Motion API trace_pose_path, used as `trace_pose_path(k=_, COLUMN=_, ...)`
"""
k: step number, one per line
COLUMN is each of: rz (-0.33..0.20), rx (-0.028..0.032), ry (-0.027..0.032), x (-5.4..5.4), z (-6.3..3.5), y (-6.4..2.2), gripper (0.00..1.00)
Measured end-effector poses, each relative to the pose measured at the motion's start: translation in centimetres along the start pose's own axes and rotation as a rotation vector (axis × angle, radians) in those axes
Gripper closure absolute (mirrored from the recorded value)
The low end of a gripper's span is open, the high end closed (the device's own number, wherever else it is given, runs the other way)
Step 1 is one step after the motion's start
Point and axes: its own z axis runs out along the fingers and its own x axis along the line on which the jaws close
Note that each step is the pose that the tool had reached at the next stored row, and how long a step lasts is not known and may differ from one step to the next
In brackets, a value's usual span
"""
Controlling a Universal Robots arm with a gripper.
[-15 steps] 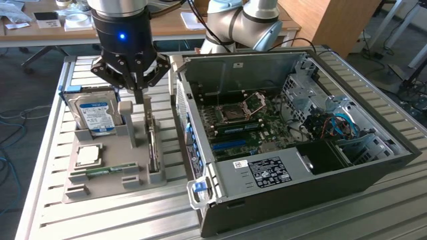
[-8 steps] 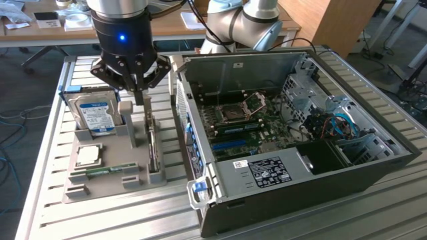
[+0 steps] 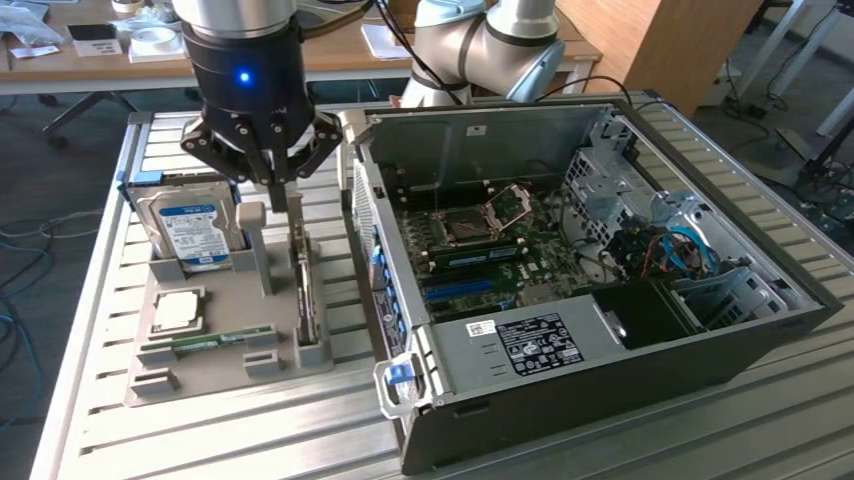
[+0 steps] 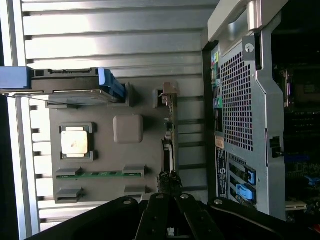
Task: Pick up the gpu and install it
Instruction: 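Reach for the gpu, then pick up the gpu and move the gpu toward the slot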
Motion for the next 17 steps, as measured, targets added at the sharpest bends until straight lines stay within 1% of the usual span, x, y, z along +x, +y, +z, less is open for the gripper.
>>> trace_pose_path(k=13, rz=0.0, rx=0.0, ry=0.0001, x=-0.1, z=-0.06, y=-1.35, gripper=0.89)
trace_pose_path(k=17, rz=0.0, rx=0.0, ry=0.0, x=-0.1, z=-0.06, y=-1.37, gripper=0.89)
